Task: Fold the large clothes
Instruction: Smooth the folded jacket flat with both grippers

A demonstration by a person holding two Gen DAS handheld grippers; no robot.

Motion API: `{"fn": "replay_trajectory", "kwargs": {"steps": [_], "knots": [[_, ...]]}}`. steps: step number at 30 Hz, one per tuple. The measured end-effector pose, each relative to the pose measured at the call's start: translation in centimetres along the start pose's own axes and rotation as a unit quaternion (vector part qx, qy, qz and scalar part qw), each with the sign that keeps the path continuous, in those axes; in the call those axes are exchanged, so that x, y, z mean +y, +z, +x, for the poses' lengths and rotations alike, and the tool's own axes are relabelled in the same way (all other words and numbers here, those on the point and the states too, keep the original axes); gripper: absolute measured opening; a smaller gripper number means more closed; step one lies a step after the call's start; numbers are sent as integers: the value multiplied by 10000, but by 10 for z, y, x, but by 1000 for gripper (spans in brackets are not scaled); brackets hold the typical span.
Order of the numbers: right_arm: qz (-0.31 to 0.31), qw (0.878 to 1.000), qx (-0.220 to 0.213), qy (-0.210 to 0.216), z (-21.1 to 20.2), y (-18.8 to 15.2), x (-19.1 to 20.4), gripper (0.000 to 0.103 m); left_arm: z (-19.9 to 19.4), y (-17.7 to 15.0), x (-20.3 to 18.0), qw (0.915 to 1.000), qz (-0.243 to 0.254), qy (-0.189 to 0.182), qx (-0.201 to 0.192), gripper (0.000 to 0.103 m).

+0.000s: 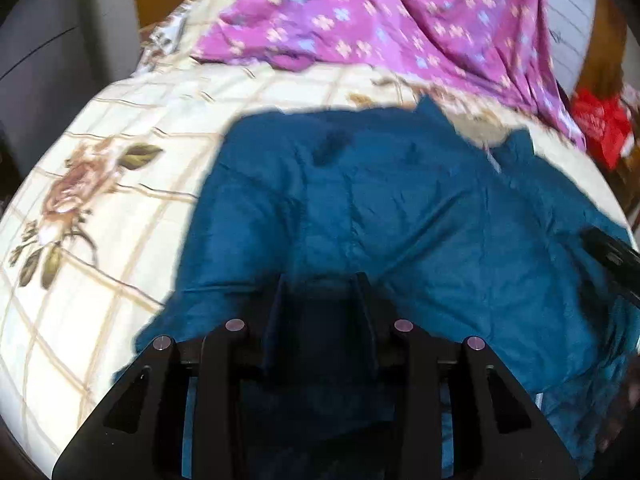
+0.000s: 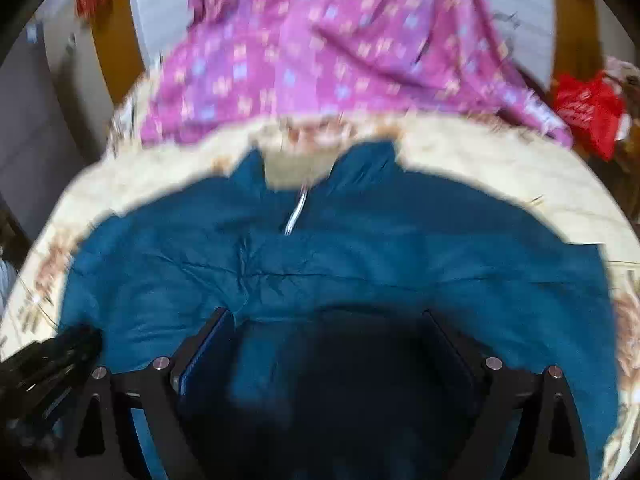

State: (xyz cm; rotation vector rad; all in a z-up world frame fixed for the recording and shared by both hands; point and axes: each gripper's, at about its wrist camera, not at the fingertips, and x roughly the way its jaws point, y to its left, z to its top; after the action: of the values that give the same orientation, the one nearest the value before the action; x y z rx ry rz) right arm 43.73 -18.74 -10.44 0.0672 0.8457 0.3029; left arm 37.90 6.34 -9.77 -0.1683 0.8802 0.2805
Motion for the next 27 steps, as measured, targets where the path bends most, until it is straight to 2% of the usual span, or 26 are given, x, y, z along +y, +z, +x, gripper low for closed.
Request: {"fn": "replay_trajectory", "kwargs": {"steps": [3,5,7,9,11,13,18,24,27], "knots": [[116,9989,-460,-64,-48,-12,-9,93,-33,3,-10,9974,156,-155,-690,34],[215,9982,-540,-140,-59,-16,-14,96,-41,-1,-26,9947,468,-390,-824,34],[297,9985,-345,-306,-50,-28,-22,103,-22,-9,-41,9951,742,-561,-344,34],[413,9974,476,-354,-6,-50,-37,103,5,-21,-48,9941,881,-595,225,35],[397,9985,332,-166,-1,-59,-41,103,6,-26,-52,9935,1038,-456,66,36],[436,9984,312,-161,-3,-59,-41,103,6,-23,-51,9942,997,-391,84,43],[388,9985,306,-228,-5,-59,-36,103,12,-21,-44,9957,713,-581,93,46],[390,9986,278,-241,-1,-59,-39,103,10,-26,-50,9958,794,-444,-110,47],[323,9984,356,-287,1,-57,-38,103,-2,-27,-40,9957,666,-635,-99,47]]}}
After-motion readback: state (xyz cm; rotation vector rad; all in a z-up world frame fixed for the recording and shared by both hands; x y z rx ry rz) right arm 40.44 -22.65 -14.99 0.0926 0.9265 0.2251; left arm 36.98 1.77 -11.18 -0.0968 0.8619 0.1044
